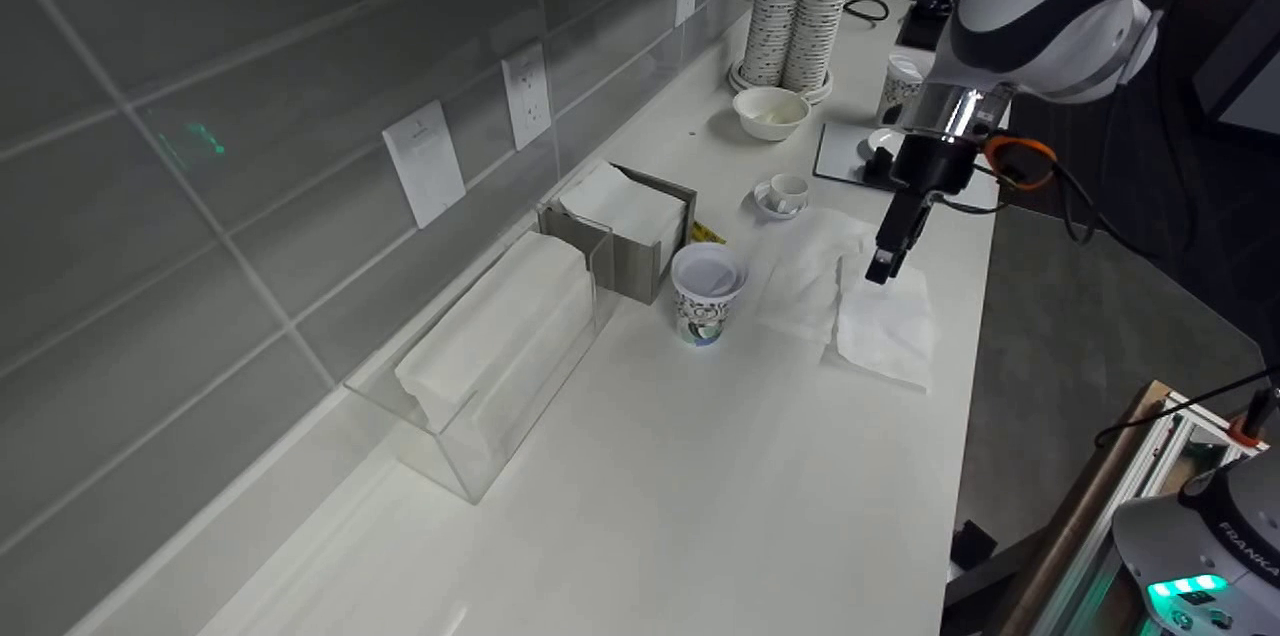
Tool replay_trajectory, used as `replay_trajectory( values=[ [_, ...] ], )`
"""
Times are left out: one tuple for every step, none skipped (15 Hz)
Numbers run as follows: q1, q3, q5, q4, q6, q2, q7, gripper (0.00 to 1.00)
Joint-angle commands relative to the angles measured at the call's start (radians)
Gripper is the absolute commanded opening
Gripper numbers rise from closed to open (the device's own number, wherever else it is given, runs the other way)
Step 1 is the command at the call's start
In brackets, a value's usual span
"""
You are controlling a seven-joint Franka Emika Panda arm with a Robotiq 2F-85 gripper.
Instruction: Move the napkin on the right of the other napkin to the left and then unfold it
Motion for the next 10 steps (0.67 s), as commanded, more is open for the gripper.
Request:
replay_trajectory(
  values=[
    [-0.014,0.015,-0.099,-0.037,0.181,-0.033,0.01,1.0],
    [-0.013,0.018,-0.138,-0.049,0.239,-0.032,0.023,1.0],
    [-0.012,0.023,-0.19,-0.065,0.294,-0.029,0.049,1.0],
    [-0.011,0.027,-0.245,-0.08,0.347,-0.024,0.079,1.0],
    [-0.012,0.033,-0.305,-0.098,0.4,-0.017,0.121,1.0],
    [-0.014,0.038,-0.37,-0.119,0.455,-0.009,0.165,0.75],
    [-0.016,0.042,-0.433,-0.137,0.496,-0.004,0.214,0.72],
    [-0.017,0.046,-0.484,-0.154,0.52,-0.001,0.27,0.66],
    [-0.016,0.05,-0.514,-0.17,0.538,-0.003,0.322,0.57],
    [-0.014,0.053,-0.538,-0.185,0.546,-0.007,0.362,0.51]
  ],
)
